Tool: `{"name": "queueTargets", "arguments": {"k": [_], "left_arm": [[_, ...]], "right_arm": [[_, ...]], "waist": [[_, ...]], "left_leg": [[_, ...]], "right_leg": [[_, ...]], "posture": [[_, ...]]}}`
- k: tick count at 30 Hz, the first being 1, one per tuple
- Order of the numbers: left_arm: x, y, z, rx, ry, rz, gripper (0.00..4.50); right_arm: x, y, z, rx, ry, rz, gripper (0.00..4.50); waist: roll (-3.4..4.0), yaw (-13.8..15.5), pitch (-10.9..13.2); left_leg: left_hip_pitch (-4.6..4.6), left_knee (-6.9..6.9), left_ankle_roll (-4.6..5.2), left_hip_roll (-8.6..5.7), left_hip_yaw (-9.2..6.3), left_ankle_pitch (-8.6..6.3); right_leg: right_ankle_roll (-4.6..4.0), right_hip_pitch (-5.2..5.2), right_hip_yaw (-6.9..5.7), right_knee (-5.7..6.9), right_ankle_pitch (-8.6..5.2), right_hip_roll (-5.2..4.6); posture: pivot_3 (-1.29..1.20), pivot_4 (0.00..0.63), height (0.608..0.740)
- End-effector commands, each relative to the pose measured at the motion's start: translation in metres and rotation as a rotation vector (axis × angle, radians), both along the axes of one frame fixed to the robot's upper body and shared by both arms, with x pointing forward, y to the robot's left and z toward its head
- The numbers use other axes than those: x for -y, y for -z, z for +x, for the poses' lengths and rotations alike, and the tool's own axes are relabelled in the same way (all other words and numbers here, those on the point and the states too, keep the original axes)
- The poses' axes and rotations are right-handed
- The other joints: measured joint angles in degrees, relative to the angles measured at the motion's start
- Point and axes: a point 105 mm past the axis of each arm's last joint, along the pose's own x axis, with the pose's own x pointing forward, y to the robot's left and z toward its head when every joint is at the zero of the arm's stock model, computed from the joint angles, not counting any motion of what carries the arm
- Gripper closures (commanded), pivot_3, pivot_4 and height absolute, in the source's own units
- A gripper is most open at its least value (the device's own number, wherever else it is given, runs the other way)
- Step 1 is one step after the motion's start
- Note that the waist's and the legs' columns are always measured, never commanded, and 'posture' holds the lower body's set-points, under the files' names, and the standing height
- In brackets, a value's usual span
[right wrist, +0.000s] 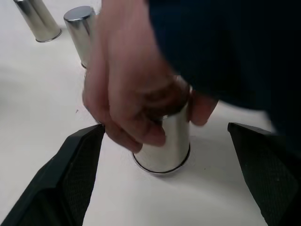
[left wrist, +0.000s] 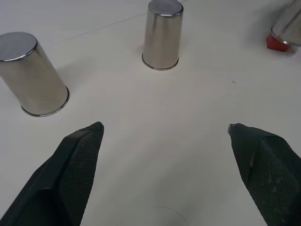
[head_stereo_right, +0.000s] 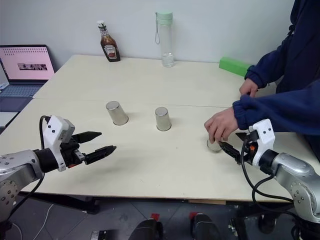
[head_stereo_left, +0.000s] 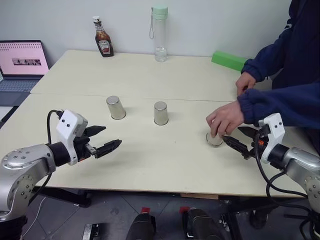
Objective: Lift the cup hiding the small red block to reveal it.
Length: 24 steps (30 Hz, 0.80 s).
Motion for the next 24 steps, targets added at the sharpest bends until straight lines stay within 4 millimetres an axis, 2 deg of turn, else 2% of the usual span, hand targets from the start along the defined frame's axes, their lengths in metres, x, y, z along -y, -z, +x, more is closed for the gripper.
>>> {"name": "queueTargets", "arguments": {"k": [1,20,24], "left_arm": [[0.001,-0.0105,0.0008,0.046,0.012,0.03,0.0],[-0.0011,-0.0109,0.0,0.049,-0.002,0.031,0.0],[-0.0017,-0.0167,0.0051,0.084,-0.019,0.02,0.0]], "right_arm": [[-0.0029,-0.0112,0.0021,0.055,-0.012,-0.003,0.05],[-0.0031,-0.0133,0.0055,0.062,-0.012,0.001,0.05],[-0.0042,-0.0135,0.0064,0.063,-0.015,0.001,0.05]], "waist": [[0.0,0.0,0.0],[0.0,0.0,0.0],[0.0,0.0,0.0]], "left_leg": [[0.0,0.0,0.0,0.0,0.0,0.0],[0.01,0.0,0.0,0.0,0.0,0.0],[0.01,0.0,0.0,0.0,0.0,0.0]], "right_leg": [[0.0,0.0,0.0,0.0,0.0,0.0],[0.02,0.0,0.0,0.01,0.01,0.0],[0.02,0.0,0.0,0.01,0.01,0.0]], "posture": [[0.0,0.15,0.74],[0.0,0.15,0.74],[0.0,0.15,0.74]]}}
